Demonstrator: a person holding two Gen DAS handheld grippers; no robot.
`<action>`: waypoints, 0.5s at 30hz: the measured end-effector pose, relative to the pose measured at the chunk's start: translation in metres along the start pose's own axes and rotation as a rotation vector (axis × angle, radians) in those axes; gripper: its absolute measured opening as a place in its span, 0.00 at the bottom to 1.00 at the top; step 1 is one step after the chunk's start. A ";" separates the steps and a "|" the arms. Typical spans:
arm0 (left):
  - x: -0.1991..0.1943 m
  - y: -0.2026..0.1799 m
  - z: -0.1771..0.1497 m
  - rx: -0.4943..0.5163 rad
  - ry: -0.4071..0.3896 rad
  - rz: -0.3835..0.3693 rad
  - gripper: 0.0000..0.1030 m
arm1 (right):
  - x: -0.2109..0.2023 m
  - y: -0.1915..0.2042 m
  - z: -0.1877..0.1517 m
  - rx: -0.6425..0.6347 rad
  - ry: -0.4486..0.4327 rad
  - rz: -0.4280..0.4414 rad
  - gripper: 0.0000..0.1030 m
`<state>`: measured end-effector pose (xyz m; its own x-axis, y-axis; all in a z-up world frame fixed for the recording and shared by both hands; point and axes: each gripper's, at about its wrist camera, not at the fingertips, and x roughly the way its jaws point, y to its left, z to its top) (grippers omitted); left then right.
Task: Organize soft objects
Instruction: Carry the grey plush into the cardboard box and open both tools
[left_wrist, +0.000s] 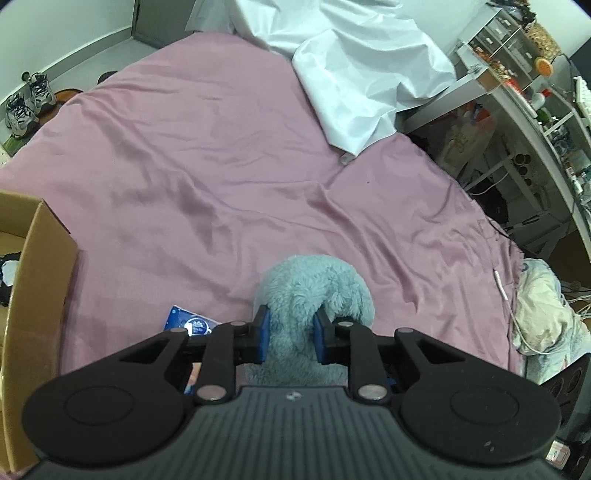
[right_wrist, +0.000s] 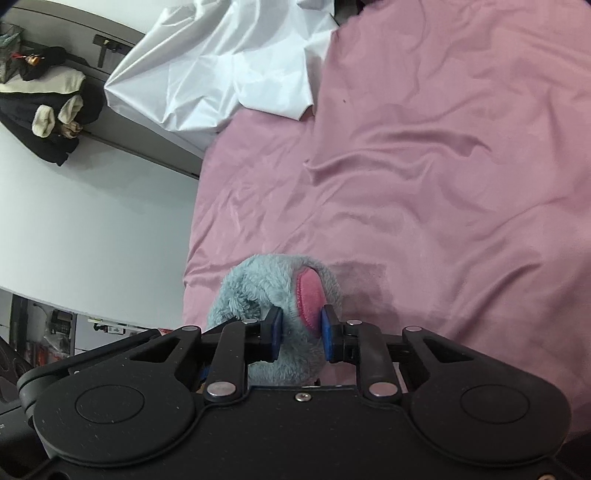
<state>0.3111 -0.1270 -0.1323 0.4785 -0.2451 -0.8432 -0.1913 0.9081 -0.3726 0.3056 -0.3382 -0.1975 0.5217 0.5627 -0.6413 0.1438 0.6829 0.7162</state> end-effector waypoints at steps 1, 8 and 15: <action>-0.004 -0.001 -0.002 0.003 -0.006 -0.003 0.22 | -0.004 0.002 -0.001 -0.005 -0.005 0.001 0.21; -0.031 -0.004 -0.013 0.003 -0.045 -0.011 0.22 | -0.023 0.016 -0.009 -0.045 -0.023 0.011 0.21; -0.058 0.004 -0.022 -0.011 -0.082 -0.010 0.22 | -0.033 0.034 -0.021 -0.087 -0.026 0.027 0.21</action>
<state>0.2637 -0.1165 -0.0940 0.5490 -0.2253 -0.8049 -0.1955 0.9017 -0.3857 0.2757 -0.3243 -0.1577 0.5465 0.5695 -0.6140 0.0567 0.7064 0.7056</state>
